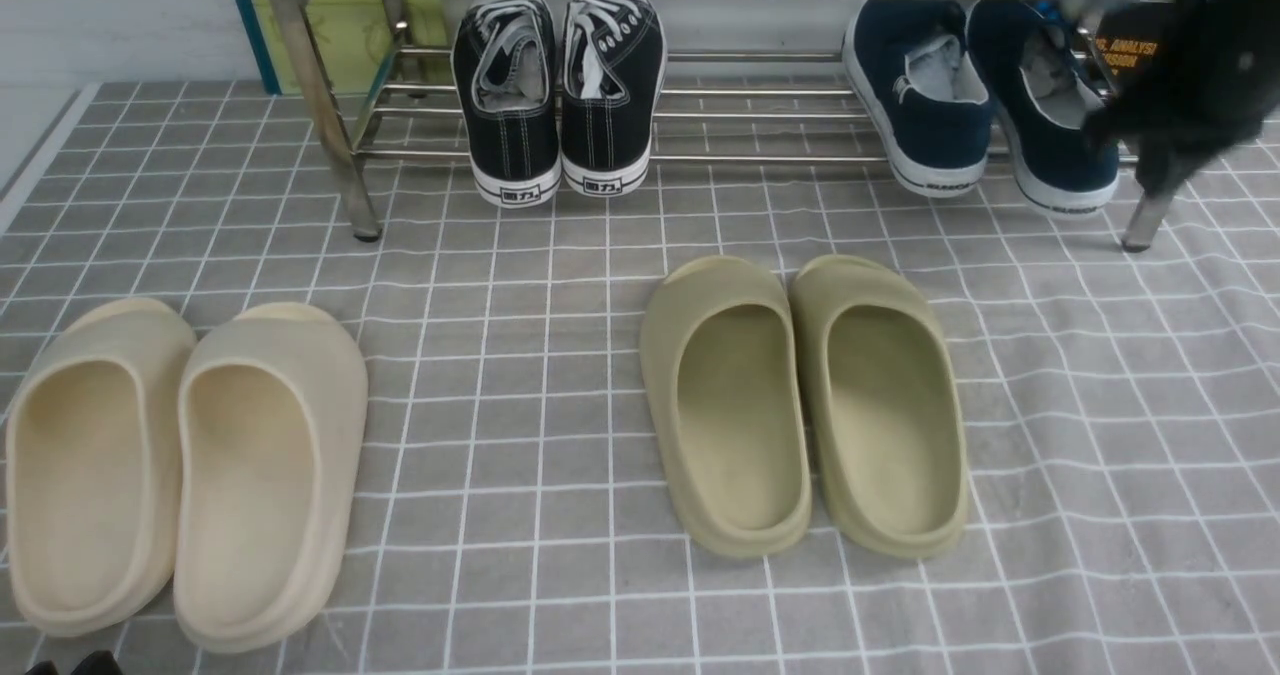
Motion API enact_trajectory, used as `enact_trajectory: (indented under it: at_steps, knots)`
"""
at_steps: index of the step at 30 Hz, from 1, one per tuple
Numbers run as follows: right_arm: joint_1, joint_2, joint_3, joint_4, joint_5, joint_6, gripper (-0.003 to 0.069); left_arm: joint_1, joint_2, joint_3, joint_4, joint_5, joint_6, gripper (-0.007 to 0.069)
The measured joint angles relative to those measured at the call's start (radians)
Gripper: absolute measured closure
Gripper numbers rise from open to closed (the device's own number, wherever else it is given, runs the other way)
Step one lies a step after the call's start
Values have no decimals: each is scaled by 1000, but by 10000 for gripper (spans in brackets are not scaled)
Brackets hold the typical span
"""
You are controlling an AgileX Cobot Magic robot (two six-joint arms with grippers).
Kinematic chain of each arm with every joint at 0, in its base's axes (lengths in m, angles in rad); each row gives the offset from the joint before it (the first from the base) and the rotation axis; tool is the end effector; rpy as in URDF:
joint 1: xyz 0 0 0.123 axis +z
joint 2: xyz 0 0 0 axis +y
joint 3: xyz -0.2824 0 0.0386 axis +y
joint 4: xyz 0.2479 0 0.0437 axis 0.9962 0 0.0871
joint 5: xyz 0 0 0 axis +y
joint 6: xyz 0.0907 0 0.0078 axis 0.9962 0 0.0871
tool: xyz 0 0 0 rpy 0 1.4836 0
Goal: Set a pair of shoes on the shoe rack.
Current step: Use the right arm to put a shoe into the shoe rack
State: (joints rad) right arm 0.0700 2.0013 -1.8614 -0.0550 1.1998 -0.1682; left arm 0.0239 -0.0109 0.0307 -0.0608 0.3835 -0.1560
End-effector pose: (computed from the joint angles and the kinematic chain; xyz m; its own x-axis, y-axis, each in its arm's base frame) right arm 0.4321 0.0256 0.2859 -0.9205 -0.2518 -0.2988 -0.2301 0.9673 -0.1064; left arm 0.0524 -0.0008 0.1689 -0.3027 -0.2180 -0.9278 -0.0676 0.9759 -0.2073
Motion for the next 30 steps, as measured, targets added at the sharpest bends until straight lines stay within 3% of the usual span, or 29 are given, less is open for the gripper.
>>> enact_trajectory:
  at_steps: [9,12,24,30]
  knots:
    - [0,72,33,-12,-267,19,662,0,0,0,0,0,0,386]
    - [1,73,39,-45,-301,108,662,0,0,0,0,0,0,386]
    - [5,55,42,-108,-284,180,659,0,0,0,0,0,0,386]
    - [26,-93,42,-26,-221,151,657,0,0,0,0,0,0,386]
